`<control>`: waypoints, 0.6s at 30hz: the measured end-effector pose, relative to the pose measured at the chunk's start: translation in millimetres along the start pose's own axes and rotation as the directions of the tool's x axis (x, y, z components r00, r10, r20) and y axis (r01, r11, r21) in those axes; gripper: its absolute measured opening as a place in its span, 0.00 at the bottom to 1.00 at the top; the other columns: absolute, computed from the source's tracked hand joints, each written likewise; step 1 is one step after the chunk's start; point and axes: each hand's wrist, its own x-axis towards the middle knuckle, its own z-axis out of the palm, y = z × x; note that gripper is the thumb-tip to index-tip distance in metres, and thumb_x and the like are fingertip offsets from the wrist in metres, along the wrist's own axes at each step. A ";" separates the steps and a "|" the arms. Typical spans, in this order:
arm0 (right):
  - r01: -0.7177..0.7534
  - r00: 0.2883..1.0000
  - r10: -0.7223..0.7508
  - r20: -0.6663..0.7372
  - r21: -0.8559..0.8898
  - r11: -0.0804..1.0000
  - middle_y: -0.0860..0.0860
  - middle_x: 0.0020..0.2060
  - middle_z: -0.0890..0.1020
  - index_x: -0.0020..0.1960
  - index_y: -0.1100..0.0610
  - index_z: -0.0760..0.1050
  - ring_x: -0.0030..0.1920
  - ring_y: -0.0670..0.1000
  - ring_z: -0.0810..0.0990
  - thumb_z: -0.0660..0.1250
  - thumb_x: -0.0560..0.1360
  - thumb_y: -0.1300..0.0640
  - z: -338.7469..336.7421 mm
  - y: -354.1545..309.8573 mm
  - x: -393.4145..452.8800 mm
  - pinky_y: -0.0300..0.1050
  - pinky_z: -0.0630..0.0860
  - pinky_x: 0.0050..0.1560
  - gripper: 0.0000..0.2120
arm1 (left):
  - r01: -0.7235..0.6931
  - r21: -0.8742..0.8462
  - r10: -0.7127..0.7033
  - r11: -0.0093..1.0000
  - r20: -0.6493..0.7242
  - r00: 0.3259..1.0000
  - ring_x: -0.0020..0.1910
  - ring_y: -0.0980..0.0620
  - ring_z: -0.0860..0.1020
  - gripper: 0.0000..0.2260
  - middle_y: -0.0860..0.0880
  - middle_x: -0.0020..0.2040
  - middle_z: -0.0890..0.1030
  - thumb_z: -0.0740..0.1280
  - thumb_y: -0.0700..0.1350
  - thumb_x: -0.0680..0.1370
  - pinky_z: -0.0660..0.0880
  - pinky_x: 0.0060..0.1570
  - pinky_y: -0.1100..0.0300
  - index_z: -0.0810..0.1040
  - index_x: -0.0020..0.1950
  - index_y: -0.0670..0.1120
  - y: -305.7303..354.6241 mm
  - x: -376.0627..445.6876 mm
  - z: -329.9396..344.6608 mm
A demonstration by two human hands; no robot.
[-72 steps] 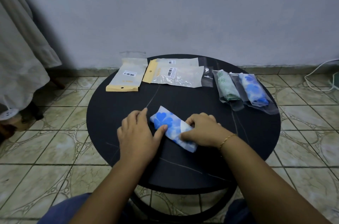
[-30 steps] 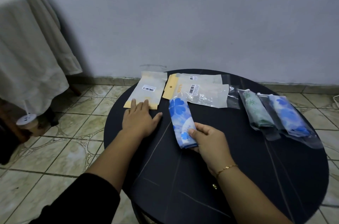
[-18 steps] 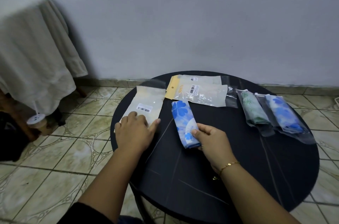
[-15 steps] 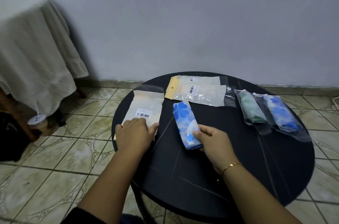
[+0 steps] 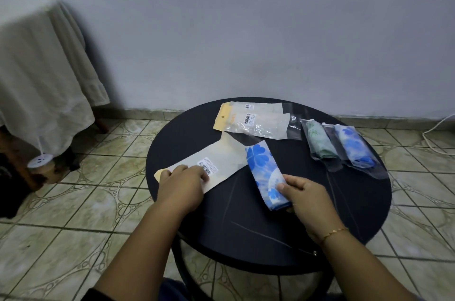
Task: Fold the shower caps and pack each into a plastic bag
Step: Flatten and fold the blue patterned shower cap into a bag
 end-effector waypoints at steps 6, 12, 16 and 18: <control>-0.029 0.999 0.031 -0.042 0.053 0.998 0.52 0.42 0.85 0.51 0.54 0.79 0.43 0.53 0.83 0.67 0.75 0.64 -13.3 8.1 -9.3 0.54 0.79 0.51 0.08 | -0.091 -0.006 0.087 0.996 -0.235 0.968 0.69 0.50 0.62 0.23 0.55 0.73 0.63 0.53 0.56 0.81 0.59 0.65 0.53 0.58 0.75 0.54 35.3 -5.8 12.3; -0.053 0.997 0.059 -0.056 0.099 0.994 0.54 0.44 0.83 0.55 0.57 0.77 0.41 0.54 0.83 0.65 0.76 0.65 -26.5 4.6 -12.0 0.46 0.81 0.37 0.09 | -0.262 0.035 0.264 0.964 -0.054 0.963 0.64 0.50 0.67 0.22 0.56 0.67 0.71 0.54 0.39 0.77 0.63 0.56 0.56 0.70 0.68 0.57 47.9 -5.2 17.3; -0.063 0.996 0.070 -0.059 0.116 0.991 0.55 0.44 0.83 0.58 0.61 0.76 0.40 0.54 0.82 0.65 0.76 0.65 -33.5 3.7 -13.4 0.42 0.80 0.32 0.11 | -0.105 -0.099 0.100 0.989 -0.059 0.993 0.49 0.49 0.77 0.11 0.53 0.49 0.78 0.54 0.47 0.78 0.67 0.41 0.57 0.76 0.48 0.50 50.5 -5.8 8.2; -0.064 0.996 0.071 -0.057 0.110 0.992 0.55 0.44 0.83 0.58 0.61 0.76 0.39 0.53 0.82 0.64 0.77 0.65 -34.9 3.3 -14.1 0.41 0.80 0.32 0.11 | -0.062 -0.146 0.051 0.987 -0.075 0.996 0.44 0.50 0.76 0.14 0.54 0.45 0.76 0.54 0.56 0.78 0.68 0.40 0.57 0.74 0.44 0.50 52.9 -8.7 8.1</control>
